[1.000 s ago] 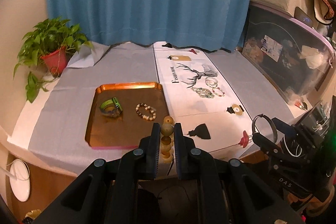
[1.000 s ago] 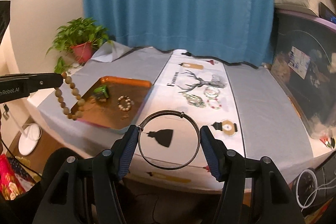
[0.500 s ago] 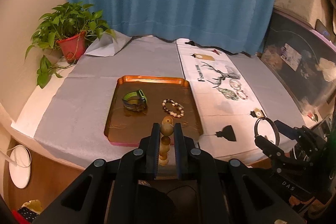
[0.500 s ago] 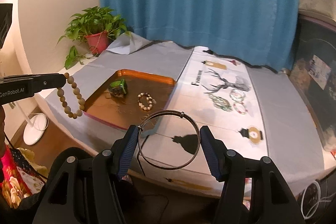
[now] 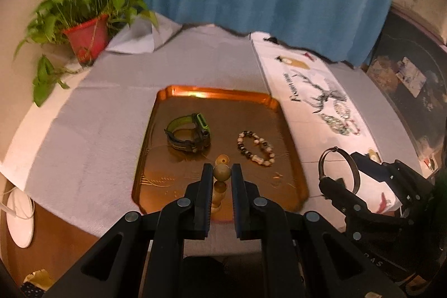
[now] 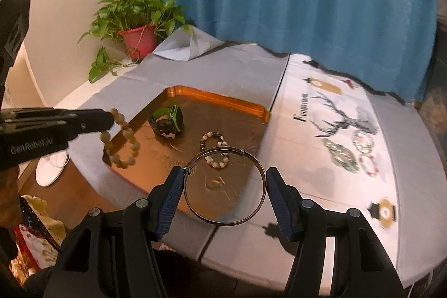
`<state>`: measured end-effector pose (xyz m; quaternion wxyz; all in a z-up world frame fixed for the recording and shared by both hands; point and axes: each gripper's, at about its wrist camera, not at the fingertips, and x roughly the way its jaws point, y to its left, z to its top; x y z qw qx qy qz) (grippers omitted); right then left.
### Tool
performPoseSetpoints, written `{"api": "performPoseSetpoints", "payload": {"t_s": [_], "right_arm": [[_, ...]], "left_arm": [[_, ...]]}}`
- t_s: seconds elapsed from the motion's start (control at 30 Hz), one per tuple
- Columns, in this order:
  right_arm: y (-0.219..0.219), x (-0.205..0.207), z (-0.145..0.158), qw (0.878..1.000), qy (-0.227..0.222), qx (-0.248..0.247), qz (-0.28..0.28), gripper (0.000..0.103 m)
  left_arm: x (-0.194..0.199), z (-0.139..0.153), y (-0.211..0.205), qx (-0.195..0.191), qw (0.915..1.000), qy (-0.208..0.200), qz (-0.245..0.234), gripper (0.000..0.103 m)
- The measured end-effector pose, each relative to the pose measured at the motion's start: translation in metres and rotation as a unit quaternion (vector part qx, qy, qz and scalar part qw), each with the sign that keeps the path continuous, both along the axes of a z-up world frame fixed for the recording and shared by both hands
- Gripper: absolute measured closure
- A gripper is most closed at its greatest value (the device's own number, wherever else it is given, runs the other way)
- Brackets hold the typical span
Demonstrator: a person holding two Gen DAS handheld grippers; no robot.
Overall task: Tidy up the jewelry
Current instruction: 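Carry the beige bracelet in the left tool into the tray while the right tool carries the bangle there, then open both tools over the tray and lift them away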
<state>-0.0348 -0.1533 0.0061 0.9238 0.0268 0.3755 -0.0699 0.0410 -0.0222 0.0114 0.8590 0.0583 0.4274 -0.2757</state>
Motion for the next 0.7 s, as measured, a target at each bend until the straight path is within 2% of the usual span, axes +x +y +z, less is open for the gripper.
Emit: {"api": "performPoseSetpoints", "payload": {"t_s": [0.3, 0.5, 0.57, 0.63, 0.67, 0.7], "right_arm": [[-0.006, 0.059, -0.033, 1.000, 0.016, -0.001, 0.016, 0.042], [-0.011, 0.082, -0.046, 0.999, 0.021, 0.009, 0.025, 0.041], [-0.012, 0.087, -0.051, 0.999, 0.028, 0.011, 0.032, 0.039], [-0.013, 0.087, -0.054, 0.999, 0.036, 0.004, 0.030, 0.026], [-0.014, 0.084, -0.054, 0.999, 0.034, 0.001, 0.027, 0.026], [-0.015, 0.081, -0.054, 0.999, 0.031, -0.001, 0.024, 0.026]], "left_arm": [[0.045, -0.038, -0.016, 0.022, 0.9995, 0.020, 0.009, 0.093], [0.058, -0.050, -0.020, 0.028, 0.9995, 0.011, 0.012, 0.091], [0.059, -0.049, -0.018, 0.025, 0.9995, -0.004, 0.019, 0.076], [0.056, -0.045, -0.014, 0.030, 0.9985, -0.027, 0.036, 0.010], [0.052, -0.041, -0.010, 0.033, 0.9966, -0.052, 0.055, 0.002], [0.048, -0.038, -0.006, 0.030, 0.9950, -0.069, 0.066, 0.001]]}}
